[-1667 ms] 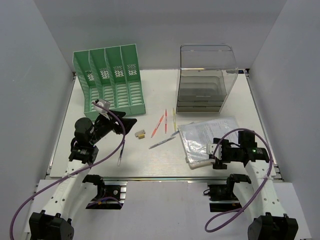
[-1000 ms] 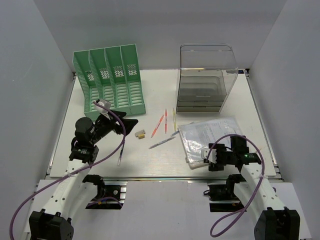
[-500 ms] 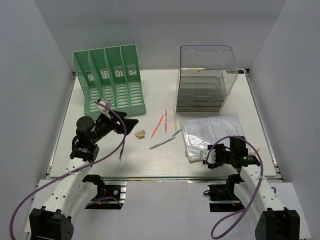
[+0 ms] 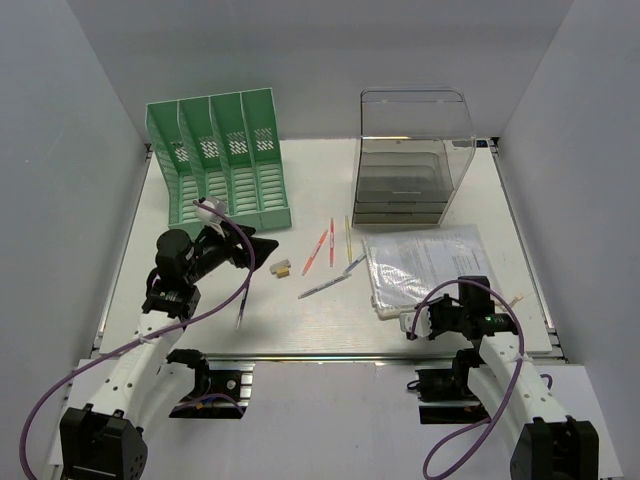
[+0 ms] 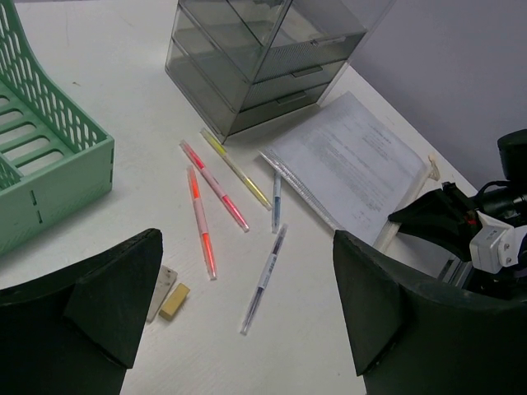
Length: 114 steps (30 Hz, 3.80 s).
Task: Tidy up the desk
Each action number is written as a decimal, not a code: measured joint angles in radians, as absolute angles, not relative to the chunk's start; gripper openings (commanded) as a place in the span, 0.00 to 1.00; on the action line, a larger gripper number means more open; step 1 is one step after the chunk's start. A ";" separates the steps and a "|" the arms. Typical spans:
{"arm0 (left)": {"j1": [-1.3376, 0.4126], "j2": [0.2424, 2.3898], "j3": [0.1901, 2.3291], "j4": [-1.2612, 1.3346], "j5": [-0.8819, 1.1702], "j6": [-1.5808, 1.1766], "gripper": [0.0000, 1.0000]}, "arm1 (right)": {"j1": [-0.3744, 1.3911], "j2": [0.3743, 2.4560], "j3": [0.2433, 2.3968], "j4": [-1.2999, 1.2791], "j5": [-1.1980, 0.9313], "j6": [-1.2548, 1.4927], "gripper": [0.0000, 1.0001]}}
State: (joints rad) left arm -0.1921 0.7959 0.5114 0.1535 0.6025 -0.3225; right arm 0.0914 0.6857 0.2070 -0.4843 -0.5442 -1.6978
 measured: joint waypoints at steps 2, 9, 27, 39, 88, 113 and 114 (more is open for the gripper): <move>-0.192 0.798 0.511 0.150 0.604 -0.322 0.94 | 0.091 0.684 0.210 -0.501 -0.544 -1.712 0.24; -0.192 0.798 0.511 0.150 0.611 -0.322 0.94 | 0.091 0.673 0.229 -0.578 -0.542 -1.713 0.12; -0.200 0.839 0.511 0.169 0.655 -0.339 0.92 | 0.091 0.622 0.464 -0.610 -0.578 -1.221 0.00; -0.231 0.931 0.512 0.234 0.718 -0.391 0.48 | 0.087 0.613 0.575 -0.508 -0.514 -0.932 0.00; -0.662 1.519 0.578 0.905 0.427 -0.426 0.94 | 0.080 1.064 1.295 -0.501 -0.735 -0.422 0.00; -0.677 1.861 0.700 1.319 0.449 -0.564 0.98 | 0.079 1.071 1.417 -0.516 -0.963 -0.219 0.00; -0.676 1.872 0.702 1.319 0.452 -0.589 0.97 | 0.079 1.070 1.420 -0.517 -0.967 -0.215 0.00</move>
